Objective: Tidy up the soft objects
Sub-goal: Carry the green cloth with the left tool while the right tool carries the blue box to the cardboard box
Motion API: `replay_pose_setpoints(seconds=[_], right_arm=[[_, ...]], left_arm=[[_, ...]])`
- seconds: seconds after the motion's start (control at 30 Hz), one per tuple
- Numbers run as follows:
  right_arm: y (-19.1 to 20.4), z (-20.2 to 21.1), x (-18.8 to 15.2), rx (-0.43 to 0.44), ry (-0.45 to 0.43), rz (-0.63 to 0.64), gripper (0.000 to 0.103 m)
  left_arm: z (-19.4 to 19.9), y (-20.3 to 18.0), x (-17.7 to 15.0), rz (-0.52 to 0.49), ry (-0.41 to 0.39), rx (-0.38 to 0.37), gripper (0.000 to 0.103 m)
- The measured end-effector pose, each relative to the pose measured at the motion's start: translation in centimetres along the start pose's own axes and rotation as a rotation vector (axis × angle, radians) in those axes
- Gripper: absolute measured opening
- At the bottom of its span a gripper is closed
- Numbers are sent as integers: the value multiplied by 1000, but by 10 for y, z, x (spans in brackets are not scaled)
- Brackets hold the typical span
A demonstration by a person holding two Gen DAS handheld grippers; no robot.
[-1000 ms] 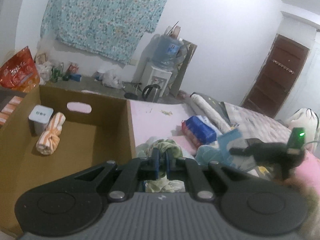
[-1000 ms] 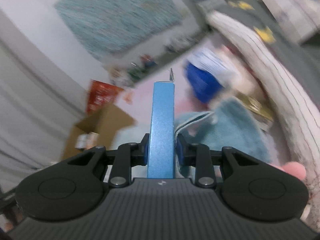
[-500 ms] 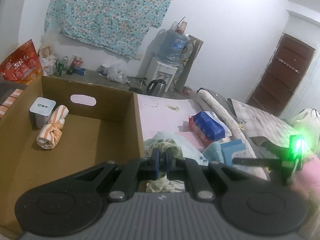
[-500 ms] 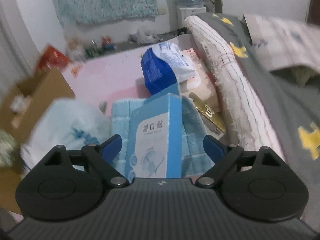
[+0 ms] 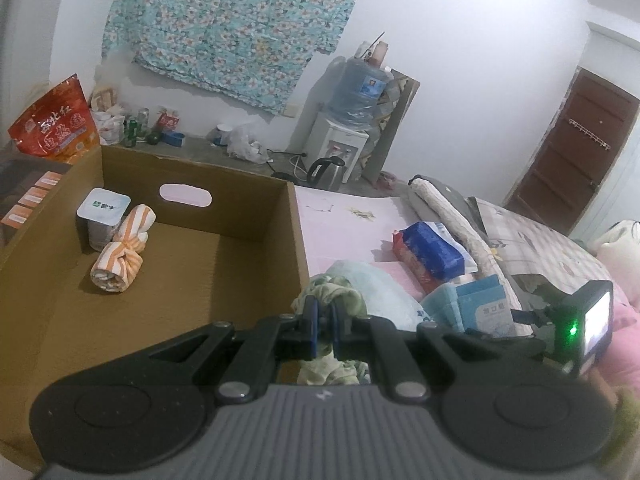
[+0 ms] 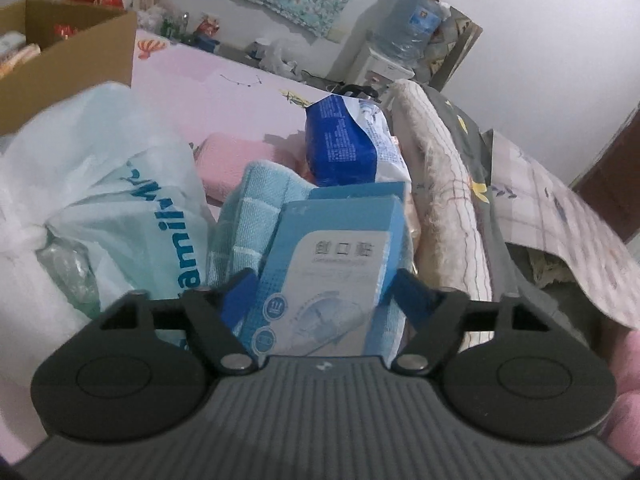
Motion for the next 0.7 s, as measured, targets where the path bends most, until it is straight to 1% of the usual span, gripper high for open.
replay_pose_setpoints(seconds=[0.03,0.07,0.1,0.13,0.17,0.23,0.27,0.33,0.4,0.57,0.7], right_arm=[[-4,1,-1,7,2,-17,54],[-9,2,-1,19,5,-39,53],[-15,4,-2,31,9,-64,48],[-24,6,-3,53,17,-102,43],[-30,7,-4,78,26,-136,40],[-49,6,-9,163,57,-241,30],[-55,5,-13,196,67,-286,28],[-66,6,-18,248,68,-351,25],[-70,12,-23,284,50,-372,23],[-57,25,-27,309,7,-331,22],[-40,18,-27,351,44,-315,24]], left_arm=[[1,-1,0,-1,-1,-1,8],[2,-1,0,-2,-2,-2,8],[3,-2,-1,-2,-3,-4,8],[5,-3,-1,-2,-5,-5,8],[6,-3,-1,-3,-7,-6,8],[8,-5,-2,-5,-9,-7,8],[8,-6,-2,-6,-9,-6,8],[8,-6,-2,-6,-10,-5,8],[10,-8,-2,-8,-11,-4,8],[12,-10,-2,-12,-14,4,8],[13,-12,-3,-11,-12,9,8]])
Point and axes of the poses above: each gripper's, at about its wrist camera, not at the fingertips, and z roughly against the way its jaws point, y to its left, x to its top, the point moved 2 cm from there along -z, roughly the way its jaws point, and after that the axes turned 15 degrees about -x, right-handed, at the moved point
